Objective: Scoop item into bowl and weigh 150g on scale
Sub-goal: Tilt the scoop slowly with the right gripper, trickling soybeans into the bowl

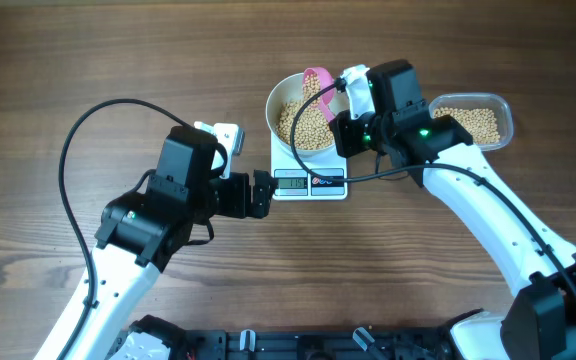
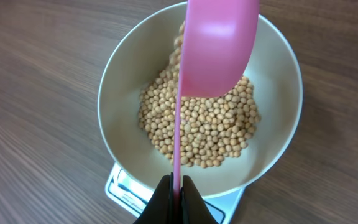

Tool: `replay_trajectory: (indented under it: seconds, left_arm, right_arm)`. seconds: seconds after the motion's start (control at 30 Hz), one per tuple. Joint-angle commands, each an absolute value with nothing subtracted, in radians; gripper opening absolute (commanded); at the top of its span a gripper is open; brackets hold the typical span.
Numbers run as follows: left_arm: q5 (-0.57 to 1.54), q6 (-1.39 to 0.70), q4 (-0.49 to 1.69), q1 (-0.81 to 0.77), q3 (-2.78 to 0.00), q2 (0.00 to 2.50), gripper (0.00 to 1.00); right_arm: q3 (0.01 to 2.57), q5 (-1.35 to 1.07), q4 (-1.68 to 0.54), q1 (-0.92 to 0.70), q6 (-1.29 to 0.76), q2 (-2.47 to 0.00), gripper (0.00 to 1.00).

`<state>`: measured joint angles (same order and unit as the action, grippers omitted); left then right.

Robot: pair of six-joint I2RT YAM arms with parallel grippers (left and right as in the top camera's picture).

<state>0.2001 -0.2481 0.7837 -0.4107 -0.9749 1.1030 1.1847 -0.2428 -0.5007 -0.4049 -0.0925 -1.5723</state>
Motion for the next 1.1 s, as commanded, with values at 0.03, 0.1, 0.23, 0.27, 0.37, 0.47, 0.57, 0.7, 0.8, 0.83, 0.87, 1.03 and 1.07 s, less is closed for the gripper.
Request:
replay_trajectory:
  seconds: [0.03,0.1,0.23,0.27,0.37,0.47,0.57,0.7,0.8,0.83,0.87,1.03,1.07]
  left_arm:
    - [0.212,-0.239,0.781,-0.415,-0.978,1.1,1.0]
    - [0.212,-0.239,0.781,-0.415,-0.978,1.1,1.0]
    - [0.212,-0.239,0.781,-0.415,-0.978,1.1,1.0]
    - [0.212,-0.239,0.781,-0.415,-0.978,1.1,1.0]
    - [0.212,-0.239,0.781,-0.415,-0.978,1.1,1.0]
    - [0.212,-0.239,0.781,-0.415,-0.978,1.1,1.0]
    - [0.212,-0.239,0.781,-0.415,-0.978,1.1,1.0]
    - [0.212,-0.239,0.781,-0.415,-0.978,1.1,1.0]
    - [0.212,-0.239,0.781,-0.415,-0.978,1.1,1.0]
    - [0.212,-0.239,0.781,-0.415,-0.978,1.1,1.0]
    - [0.212,-0.239,0.781,-0.415,-0.978,1.1,1.0]
    - [0.212,-0.239,0.781,-0.415,-0.978,1.1,1.0]
    - [0.212,-0.239,0.781,-0.415,-0.978,1.1,1.0]
  right_arm:
    - [1.223,-0.202,-0.505,-0.416,-0.052,-1.557,0.04]
    - [1.234,-0.202,-0.513,-0.416,-0.052,-1.557,0.04]
    - [1.253,-0.202,-0.528,-0.416,-0.028,-1.557,0.04]
    - [1.257,-0.195,-0.533,-0.416,-0.02,-1.557,0.05]
    - [1.264,-0.146,-0.551,-0.416,-0.017,-1.557,0.04]
    - [1.264,-0.138,-0.574,-0.416,0.0,-1.557,0.04]
    - [1.264,-0.132,-0.598,-0.416,0.001,-1.557,0.04]
    - [1.264,-0.12,-0.627,-0.416,0.027,-1.557,0.04]
    - [1.264,-0.119,-0.642,-0.416,0.027,-1.557,0.04]
    - [1.264,-0.119,-0.646,-0.416,0.027,-1.557,0.04]
    - [1.264,-0.118,-0.651,-0.416,0.027,-1.557,0.04]
    - [1.264,-0.097,-0.652,-0.416,0.028,-1.557,0.04]
    - [1.264,-0.084,-0.652,-0.416,0.036,-1.557,0.04]
